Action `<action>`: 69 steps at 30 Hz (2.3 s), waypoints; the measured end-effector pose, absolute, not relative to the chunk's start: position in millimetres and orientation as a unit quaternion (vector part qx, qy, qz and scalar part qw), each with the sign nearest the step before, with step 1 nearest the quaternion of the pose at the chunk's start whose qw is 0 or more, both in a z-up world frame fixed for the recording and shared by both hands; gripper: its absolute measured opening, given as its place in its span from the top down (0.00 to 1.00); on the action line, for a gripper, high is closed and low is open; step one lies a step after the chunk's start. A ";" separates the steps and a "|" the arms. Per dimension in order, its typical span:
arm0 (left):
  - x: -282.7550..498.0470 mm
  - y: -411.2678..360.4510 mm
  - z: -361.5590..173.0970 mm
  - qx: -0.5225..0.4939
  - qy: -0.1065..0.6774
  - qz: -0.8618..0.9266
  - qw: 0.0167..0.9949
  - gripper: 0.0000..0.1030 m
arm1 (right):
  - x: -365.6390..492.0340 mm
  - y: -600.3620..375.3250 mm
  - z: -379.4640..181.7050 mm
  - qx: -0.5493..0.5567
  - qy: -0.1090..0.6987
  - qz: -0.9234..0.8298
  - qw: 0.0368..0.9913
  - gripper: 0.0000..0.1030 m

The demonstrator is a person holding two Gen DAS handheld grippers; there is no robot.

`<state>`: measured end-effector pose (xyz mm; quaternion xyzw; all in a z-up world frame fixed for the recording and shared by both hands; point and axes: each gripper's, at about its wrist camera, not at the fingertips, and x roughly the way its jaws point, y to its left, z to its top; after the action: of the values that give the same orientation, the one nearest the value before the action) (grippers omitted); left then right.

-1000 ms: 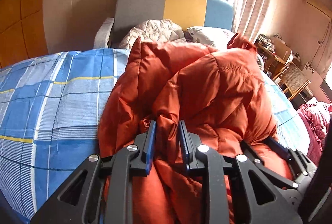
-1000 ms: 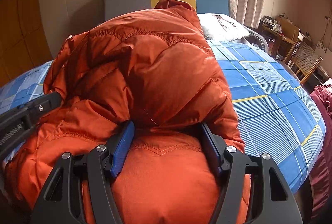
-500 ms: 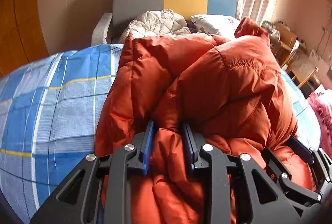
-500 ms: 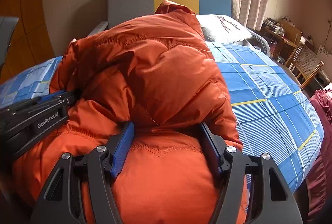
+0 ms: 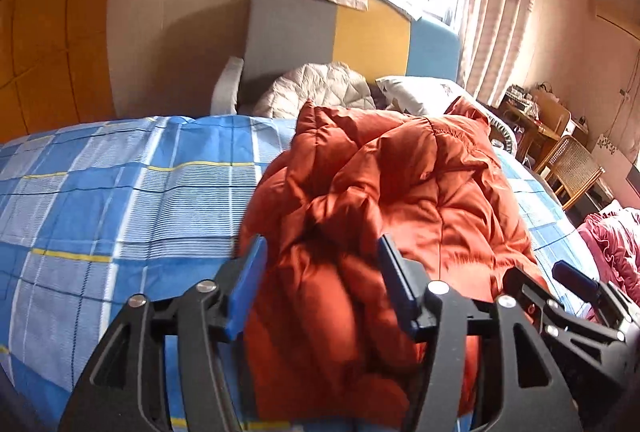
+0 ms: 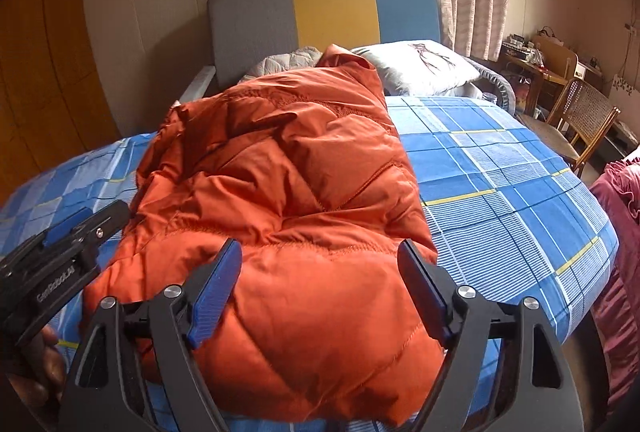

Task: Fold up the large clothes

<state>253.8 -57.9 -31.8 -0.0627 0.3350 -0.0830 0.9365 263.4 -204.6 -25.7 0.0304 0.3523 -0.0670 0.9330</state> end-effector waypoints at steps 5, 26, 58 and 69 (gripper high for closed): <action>223.3 -51.1 -25.1 -0.064 0.317 -0.075 0.943 0.29 | 241.5 -199.4 -16.4 0.026 0.341 -0.074 0.937 0.14; 149.2 -61.4 -26.9 -0.021 0.292 -0.060 0.954 0.02 | 170.4 -213.5 -2.0 0.034 0.328 -0.125 0.936 0.03; 137.7 -54.9 -25.1 -0.020 0.293 -0.029 0.955 0.02 | 159.2 -212.3 -1.8 0.030 0.320 -0.131 0.938 0.03; 136.8 -52.5 -25.7 -0.018 0.292 -0.029 0.956 0.02 | 157.4 -208.2 -2.1 0.031 0.321 -0.125 0.938 0.03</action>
<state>136.8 -52.5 -25.7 -0.0177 0.2918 -0.0295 0.9559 157.4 -208.2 -2.1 0.0308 0.3211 -0.1246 0.9383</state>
